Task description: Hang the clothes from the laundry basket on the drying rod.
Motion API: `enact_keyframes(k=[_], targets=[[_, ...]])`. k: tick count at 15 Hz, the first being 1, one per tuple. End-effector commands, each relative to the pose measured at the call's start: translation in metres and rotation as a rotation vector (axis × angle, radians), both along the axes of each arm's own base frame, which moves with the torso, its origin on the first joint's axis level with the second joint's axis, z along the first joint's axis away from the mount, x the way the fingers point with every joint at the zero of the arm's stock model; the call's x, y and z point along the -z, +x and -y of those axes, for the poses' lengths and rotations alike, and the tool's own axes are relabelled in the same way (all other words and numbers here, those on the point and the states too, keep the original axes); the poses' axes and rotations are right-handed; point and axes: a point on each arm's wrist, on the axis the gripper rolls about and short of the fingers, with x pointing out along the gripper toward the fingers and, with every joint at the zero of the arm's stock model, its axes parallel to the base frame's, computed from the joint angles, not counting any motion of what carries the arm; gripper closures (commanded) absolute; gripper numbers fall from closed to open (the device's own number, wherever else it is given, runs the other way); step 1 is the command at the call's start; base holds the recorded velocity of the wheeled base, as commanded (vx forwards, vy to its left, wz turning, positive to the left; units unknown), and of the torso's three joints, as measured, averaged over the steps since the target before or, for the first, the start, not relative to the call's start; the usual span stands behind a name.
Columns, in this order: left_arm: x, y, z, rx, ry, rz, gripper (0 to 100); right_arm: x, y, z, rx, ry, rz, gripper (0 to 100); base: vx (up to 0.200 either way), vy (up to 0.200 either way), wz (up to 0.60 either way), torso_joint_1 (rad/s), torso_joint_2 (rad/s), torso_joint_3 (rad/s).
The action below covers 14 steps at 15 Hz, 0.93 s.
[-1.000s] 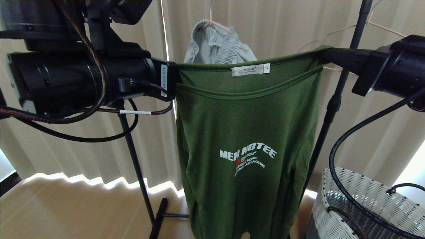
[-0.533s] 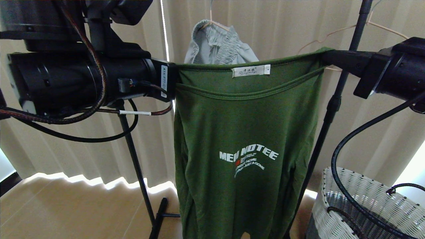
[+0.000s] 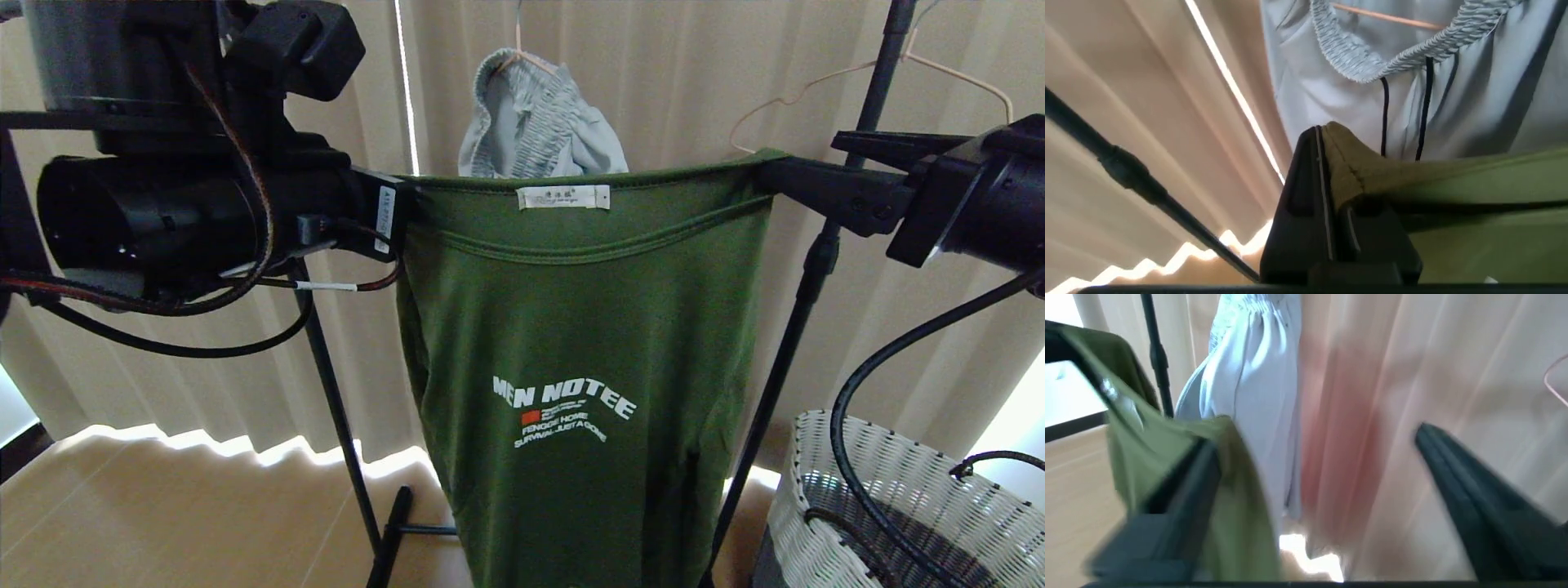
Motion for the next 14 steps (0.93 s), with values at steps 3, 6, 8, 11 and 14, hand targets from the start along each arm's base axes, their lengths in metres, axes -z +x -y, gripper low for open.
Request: enact_keyframes(k=[3, 6, 8, 11, 14], targets=[[0.004, 0.003, -0.001, -0.044, 0.01, -0.005, 100, 0.0, -0.012, 0.006, -0.008, 0.015, 0.006, 0, 0.0, 0.0, 0.0, 0.0, 0.0, 0.0], [0.004, 0.004, -0.002, -0.104, 0.021, -0.001, 100, 0.001, -0.023, 0.011, -0.066, 0.02, 0.016, 0, 0.0, 0.0, 0.0, 0.0, 0.0, 0.0], [0.007, 0.003, -0.003, -0.109, 0.025, -0.007, 100, 0.006, -0.029, 0.014, -0.077, 0.015, 0.007, 0, 0.0, 0.0, 0.0, 0.0, 0.0, 0.0], [0.011, 0.001, -0.003, -0.107, 0.036, -0.02, 100, 0.014, -0.036, 0.017, -0.077, 0.009, -0.006, 0, 0.0, 0.0, 0.0, 0.0, 0.0, 0.0], [0.008, -0.002, -0.006, -0.107, 0.03, -0.012, 100, 0.018, -0.039, 0.019, -0.074, 0.003, -0.015, 0, 0.0, 0.0, 0.0, 0.0, 0.0, 0.0]])
